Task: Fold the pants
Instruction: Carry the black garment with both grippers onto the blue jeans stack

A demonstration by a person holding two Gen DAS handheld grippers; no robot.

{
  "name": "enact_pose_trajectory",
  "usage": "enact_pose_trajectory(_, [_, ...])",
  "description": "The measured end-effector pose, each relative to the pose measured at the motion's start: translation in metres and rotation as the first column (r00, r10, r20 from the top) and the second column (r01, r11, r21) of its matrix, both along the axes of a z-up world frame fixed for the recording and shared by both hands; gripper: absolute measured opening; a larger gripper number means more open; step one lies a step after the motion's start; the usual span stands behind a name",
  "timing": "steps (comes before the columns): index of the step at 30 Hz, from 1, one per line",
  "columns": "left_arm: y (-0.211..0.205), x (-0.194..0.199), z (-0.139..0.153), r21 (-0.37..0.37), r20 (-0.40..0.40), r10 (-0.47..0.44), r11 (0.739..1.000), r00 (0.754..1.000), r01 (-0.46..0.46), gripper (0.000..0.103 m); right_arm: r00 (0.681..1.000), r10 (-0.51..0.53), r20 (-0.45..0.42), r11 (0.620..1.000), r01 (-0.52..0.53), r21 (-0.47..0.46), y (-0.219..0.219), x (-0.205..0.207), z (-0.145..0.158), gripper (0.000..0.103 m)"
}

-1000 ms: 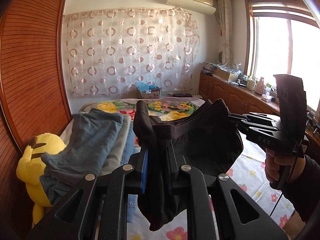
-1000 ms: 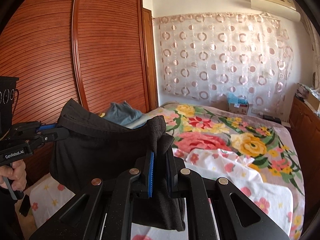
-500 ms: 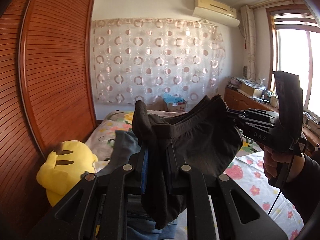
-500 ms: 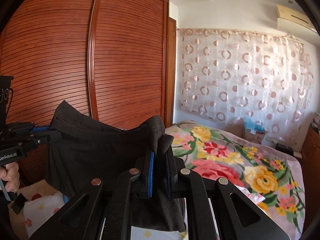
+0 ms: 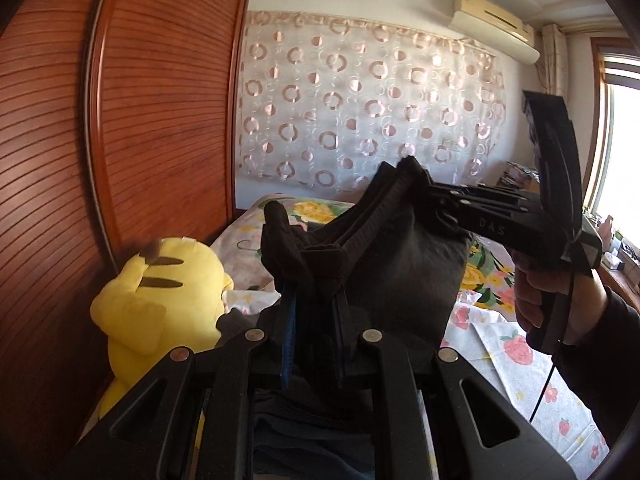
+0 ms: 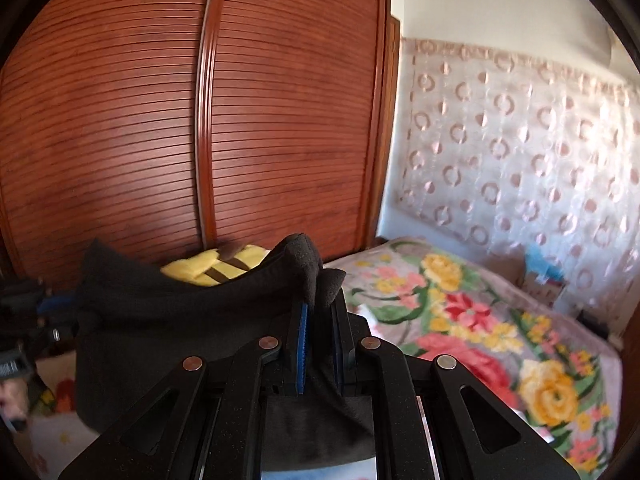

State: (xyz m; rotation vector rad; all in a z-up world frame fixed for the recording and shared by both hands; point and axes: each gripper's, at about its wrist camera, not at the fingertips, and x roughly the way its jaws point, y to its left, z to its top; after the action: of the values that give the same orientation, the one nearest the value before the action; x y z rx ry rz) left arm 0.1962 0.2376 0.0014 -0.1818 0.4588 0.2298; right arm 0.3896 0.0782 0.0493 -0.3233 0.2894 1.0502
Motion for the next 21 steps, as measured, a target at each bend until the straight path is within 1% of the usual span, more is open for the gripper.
enact_pose_trajectory(3, [0.003, -0.004, -0.007, -0.012, -0.011, 0.026, 1.000, 1.000, -0.026, 0.017, 0.999, 0.039, 0.015, 0.999, -0.038, -0.022, 0.014, 0.002, 0.001, 0.010])
enact_pose_trajectory(6, [0.009, -0.003, -0.015, -0.043, -0.044, 0.041, 0.998, 0.998, -0.043, 0.017, 0.999, 0.045, -0.005, 0.997, -0.045, -0.065, 0.026, 0.009, -0.004, 0.010])
enact_pose_trajectory(7, [0.010, -0.002, -0.018, -0.050, -0.054, 0.046, 0.998, 0.997, -0.049, 0.019, 0.999, 0.043, -0.015, 0.996, -0.044, -0.072, 0.029, 0.013, -0.006, 0.010])
enact_pose_trajectory(8, [0.011, -0.001, -0.020, -0.052, -0.066, 0.052, 0.997, 0.996, -0.056, 0.021, 0.999, 0.037, -0.029, 0.996, -0.039, -0.080, 0.030, 0.016, -0.007, 0.012])
enact_pose_trajectory(9, [0.011, -0.001, -0.022, -0.050, -0.074, 0.057, 0.997, 0.996, -0.060, 0.024, 0.999, 0.028, -0.041, 0.996, -0.032, -0.086, 0.030, 0.019, -0.007, 0.018])
enact_pose_trajectory(10, [0.011, 0.000, -0.022, -0.045, -0.082, 0.060, 0.997, 0.995, -0.064, 0.026, 0.999, 0.016, -0.047, 0.996, -0.020, -0.089, 0.031, 0.021, -0.006, 0.020])
enact_pose_trajectory(11, [0.011, -0.001, -0.022, -0.042, -0.084, 0.059, 0.997, 0.995, -0.062, 0.032, 0.999, 0.002, -0.052, 0.996, -0.006, -0.084, 0.030, 0.021, -0.003, 0.027])
enact_pose_trajectory(12, [0.011, -0.001, -0.022, -0.039, -0.082, 0.055, 0.998, 0.995, -0.058, 0.044, 0.998, -0.005, -0.058, 0.997, 0.001, -0.076, 0.027, 0.023, -0.001, 0.034])
enact_pose_trajectory(13, [0.010, -0.003, -0.021, -0.036, -0.074, 0.051, 0.998, 0.996, -0.054, 0.050, 0.998, -0.010, -0.061, 0.998, 0.006, -0.063, 0.022, 0.024, 0.003, 0.036])
enact_pose_trajectory(14, [0.009, -0.005, -0.019, -0.030, -0.063, 0.049, 0.998, 0.997, -0.051, 0.053, 0.998, -0.014, -0.061, 0.999, 0.012, -0.046, 0.015, 0.024, 0.007, 0.036])
enact_pose_trajectory(16, [0.008, -0.007, -0.014, -0.012, -0.053, 0.048, 0.999, 0.997, -0.049, 0.053, 0.998, 0.004, -0.069, 1.000, -0.005, -0.012, 0.002, 0.017, 0.014, 0.036])
enact_pose_trajectory(18, [0.007, -0.008, -0.010, -0.007, -0.041, 0.042, 0.999, 0.998, -0.042, 0.053, 0.994, 0.049, -0.094, 0.999, -0.049, 0.004, -0.009, 0.011, 0.015, 0.036])
enact_pose_trajectory(21, [0.004, -0.005, -0.007, 0.002, -0.043, 0.025, 1.000, 0.999, -0.024, 0.053, 0.993, 0.062, -0.102, 0.998, -0.064, -0.017, -0.022, 0.007, 0.005, 0.036])
